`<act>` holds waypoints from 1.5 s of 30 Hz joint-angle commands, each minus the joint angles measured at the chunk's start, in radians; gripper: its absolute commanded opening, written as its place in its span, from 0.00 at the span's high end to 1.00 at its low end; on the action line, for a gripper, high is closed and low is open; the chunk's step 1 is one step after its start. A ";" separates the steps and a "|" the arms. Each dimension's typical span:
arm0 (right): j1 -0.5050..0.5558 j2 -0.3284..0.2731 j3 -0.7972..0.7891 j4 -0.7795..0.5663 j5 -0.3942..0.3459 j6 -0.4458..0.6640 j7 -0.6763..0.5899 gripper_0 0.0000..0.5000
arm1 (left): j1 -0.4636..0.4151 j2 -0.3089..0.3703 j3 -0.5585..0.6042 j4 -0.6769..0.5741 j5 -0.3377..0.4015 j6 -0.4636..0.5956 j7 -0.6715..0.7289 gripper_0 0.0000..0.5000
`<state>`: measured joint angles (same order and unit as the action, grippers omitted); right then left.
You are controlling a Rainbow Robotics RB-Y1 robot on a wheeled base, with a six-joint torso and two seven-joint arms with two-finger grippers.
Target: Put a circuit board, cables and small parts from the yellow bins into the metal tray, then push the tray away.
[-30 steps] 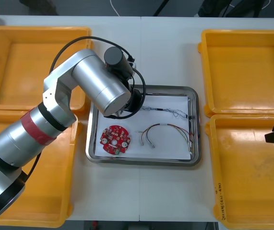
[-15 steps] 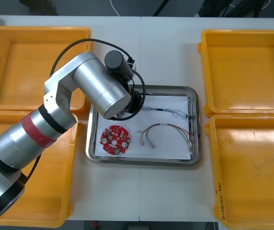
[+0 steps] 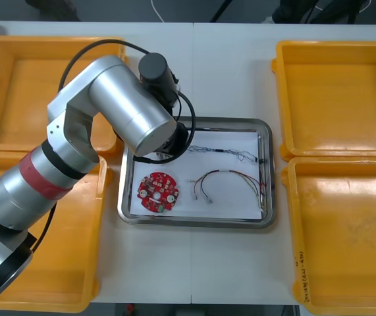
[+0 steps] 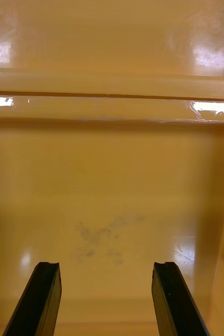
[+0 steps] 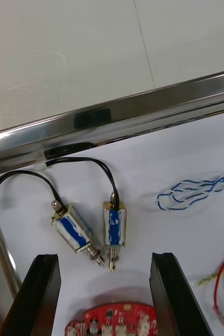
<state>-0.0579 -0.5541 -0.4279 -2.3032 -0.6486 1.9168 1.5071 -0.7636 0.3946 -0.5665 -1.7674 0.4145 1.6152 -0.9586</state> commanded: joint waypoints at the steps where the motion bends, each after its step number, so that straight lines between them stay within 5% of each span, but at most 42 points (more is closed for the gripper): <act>1: 0.020 -0.032 -0.034 -0.032 0.007 0.003 -0.041 0.00 | 0.010 0.046 0.099 -0.116 0.049 0.092 0.051 0.00; 12: 0.020 -0.032 -0.018 -0.032 0.000 0.003 -0.036 0.00 | 0.012 0.124 0.343 -0.224 0.193 0.305 0.012 0.00; 21: 0.021 -0.032 -0.014 -0.032 -0.005 0.003 -0.031 0.00 | 0.046 0.191 0.525 -0.245 0.262 0.305 -0.117 0.00; 34: 0.004 -0.044 0.006 -0.032 -0.029 0.003 -0.027 0.00 | 0.165 0.265 0.637 -0.260 0.283 0.305 -0.210 0.00; 45: -0.148 -0.161 0.169 -0.032 -0.249 0.003 -0.016 0.00 | 0.277 0.326 0.729 -0.333 0.357 0.305 -0.235 0.00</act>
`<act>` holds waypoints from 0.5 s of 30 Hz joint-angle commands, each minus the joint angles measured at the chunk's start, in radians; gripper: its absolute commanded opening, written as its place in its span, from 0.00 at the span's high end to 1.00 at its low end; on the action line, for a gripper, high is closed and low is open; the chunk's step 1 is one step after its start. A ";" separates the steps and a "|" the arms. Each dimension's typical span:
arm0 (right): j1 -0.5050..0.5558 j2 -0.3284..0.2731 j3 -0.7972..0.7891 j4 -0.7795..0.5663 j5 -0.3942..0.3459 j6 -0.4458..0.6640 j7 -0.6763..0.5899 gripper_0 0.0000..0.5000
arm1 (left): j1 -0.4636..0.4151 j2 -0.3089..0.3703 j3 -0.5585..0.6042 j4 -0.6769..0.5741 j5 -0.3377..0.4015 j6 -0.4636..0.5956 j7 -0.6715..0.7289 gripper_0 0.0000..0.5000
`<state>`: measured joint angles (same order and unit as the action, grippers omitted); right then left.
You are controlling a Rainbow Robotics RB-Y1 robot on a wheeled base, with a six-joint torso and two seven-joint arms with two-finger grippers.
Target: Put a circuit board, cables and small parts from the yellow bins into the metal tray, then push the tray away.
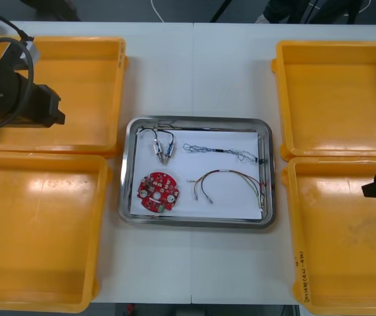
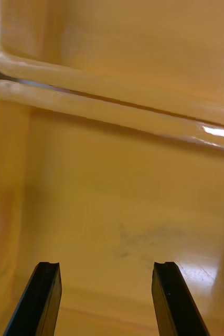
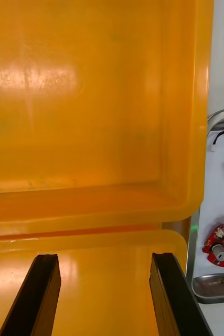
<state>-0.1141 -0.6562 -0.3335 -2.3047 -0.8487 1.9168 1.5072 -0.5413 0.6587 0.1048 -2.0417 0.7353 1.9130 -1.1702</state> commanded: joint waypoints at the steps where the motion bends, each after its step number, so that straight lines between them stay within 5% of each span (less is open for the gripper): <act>1: -0.111 -0.059 0.096 -0.030 -0.055 0.003 -0.016 0.00 | 0.069 0.068 0.064 -0.066 0.039 0.007 -0.023 0.00; 15: -0.378 -0.059 0.499 -0.030 -0.072 0.003 -0.027 0.00 | 0.218 0.144 0.142 -0.110 0.084 0.007 -0.036 0.00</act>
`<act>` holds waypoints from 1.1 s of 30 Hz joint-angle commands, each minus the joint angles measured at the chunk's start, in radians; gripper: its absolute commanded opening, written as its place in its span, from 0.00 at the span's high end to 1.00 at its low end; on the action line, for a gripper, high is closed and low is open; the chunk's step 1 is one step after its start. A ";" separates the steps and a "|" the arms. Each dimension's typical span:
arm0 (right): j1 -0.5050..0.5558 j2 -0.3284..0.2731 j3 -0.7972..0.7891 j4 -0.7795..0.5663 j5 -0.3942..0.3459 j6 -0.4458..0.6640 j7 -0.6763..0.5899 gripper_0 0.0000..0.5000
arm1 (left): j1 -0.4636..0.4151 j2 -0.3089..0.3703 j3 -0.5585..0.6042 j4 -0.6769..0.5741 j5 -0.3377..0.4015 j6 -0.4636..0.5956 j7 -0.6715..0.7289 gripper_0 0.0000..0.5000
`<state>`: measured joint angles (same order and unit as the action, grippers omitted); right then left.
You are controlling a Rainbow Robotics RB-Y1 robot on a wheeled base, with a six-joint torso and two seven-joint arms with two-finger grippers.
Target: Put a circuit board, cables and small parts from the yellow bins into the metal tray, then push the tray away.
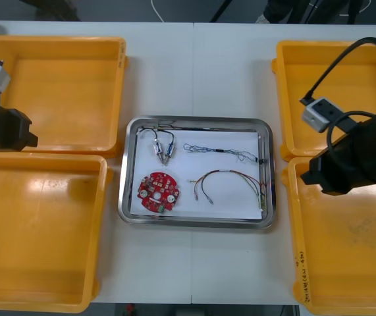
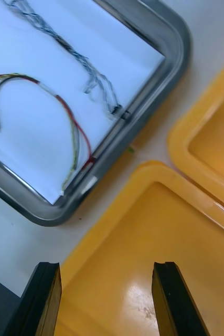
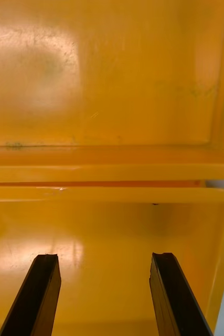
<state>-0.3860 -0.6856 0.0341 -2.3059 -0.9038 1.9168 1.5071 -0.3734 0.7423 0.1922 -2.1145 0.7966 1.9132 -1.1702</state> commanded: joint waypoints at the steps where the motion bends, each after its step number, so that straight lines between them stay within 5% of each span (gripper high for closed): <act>1: -0.120 -0.028 0.150 -0.029 -0.017 0.003 -0.027 0.00 | 0.053 0.062 0.056 -0.038 0.024 0.007 -0.036 0.00; 22: -0.393 0.123 0.645 0.049 0.059 0.003 0.019 0.00 | 0.146 0.074 0.099 -0.079 0.036 0.007 -0.037 0.00; 33: -0.432 0.256 0.722 0.212 0.160 0.003 0.258 0.00 | 0.146 0.074 0.099 -0.079 0.036 0.007 -0.037 0.00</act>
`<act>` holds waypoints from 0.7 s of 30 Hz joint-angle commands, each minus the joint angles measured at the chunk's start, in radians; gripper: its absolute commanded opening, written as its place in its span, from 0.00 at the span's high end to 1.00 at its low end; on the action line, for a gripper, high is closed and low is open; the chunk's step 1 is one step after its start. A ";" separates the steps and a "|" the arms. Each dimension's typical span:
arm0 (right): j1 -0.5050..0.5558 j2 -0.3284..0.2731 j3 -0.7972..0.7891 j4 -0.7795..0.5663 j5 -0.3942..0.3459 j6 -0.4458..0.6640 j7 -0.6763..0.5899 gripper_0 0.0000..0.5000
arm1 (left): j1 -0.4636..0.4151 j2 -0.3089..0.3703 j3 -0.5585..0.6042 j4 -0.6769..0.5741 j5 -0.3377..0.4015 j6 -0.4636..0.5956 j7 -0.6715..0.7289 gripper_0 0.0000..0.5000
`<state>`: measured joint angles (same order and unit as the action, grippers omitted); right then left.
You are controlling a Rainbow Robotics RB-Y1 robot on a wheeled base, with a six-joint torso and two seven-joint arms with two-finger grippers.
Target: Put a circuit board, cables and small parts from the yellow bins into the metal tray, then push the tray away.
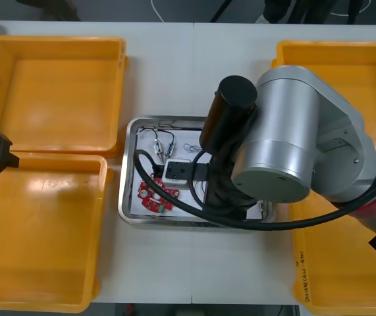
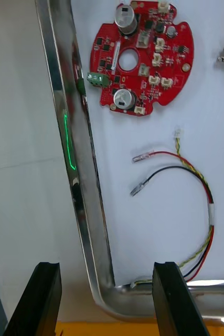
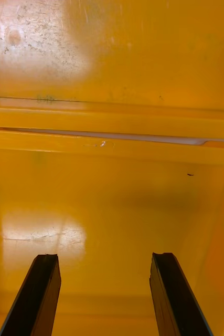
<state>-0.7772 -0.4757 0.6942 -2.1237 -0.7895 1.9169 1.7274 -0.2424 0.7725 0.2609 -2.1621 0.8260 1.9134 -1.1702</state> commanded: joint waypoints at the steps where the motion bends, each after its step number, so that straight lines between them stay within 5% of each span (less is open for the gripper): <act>1: -0.040 0.049 0.073 0.033 0.056 0.002 0.049 0.00 | 0.015 0.044 0.031 -0.031 0.007 0.006 -0.037 0.00; 9: -0.047 0.112 0.188 0.093 0.184 -0.021 0.075 0.00 | 0.015 0.044 0.031 -0.031 0.007 0.006 -0.037 0.00; 21: -0.045 0.157 0.257 0.191 0.196 -0.081 0.081 0.00 | 0.015 0.044 0.031 -0.031 0.007 0.006 -0.037 0.00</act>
<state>-0.7884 -0.3408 0.8994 -1.9374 -0.6049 1.8588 1.7840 -0.2411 0.7726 0.2609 -2.1626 0.8261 1.9134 -1.1702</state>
